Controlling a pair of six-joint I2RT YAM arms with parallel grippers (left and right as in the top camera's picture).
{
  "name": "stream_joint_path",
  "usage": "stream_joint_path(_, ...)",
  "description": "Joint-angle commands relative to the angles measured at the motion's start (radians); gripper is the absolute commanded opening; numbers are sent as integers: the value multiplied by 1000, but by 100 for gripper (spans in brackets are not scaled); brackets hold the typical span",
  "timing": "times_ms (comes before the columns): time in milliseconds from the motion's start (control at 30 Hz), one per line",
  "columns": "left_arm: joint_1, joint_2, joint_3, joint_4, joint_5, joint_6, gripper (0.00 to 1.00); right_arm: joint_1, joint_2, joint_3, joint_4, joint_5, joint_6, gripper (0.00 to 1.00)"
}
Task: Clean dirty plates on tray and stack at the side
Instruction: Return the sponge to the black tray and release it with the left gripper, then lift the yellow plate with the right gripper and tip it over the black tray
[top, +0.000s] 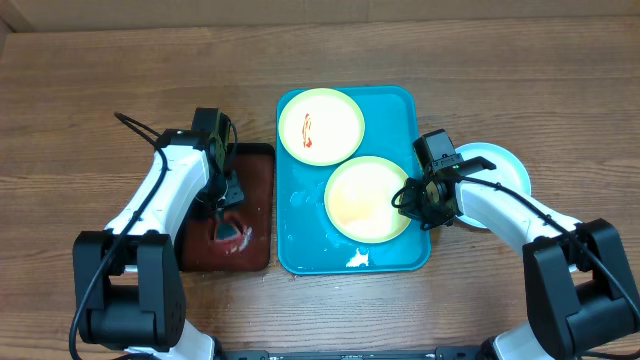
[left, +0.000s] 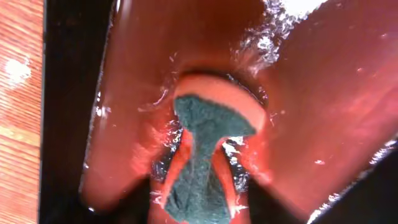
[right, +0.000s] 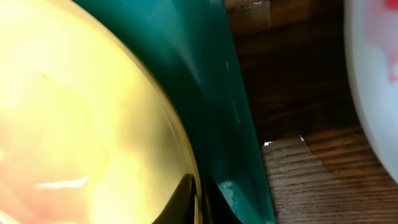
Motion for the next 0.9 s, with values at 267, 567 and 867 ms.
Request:
stream_joint_path(267, 55, -66, 357, -225, 95, 44, 91, 48, -57, 204, -254, 154, -157, 4)
stream_joint_path(567, 111, -79, 731, -391, 124, 47, 100, 227, -80, 546, -374, 250, -268, 4)
stream_joint_path(867, 132, -79, 858, -449, 145, 47, 100, 454, -23, 565, -77, 397, -214, 4)
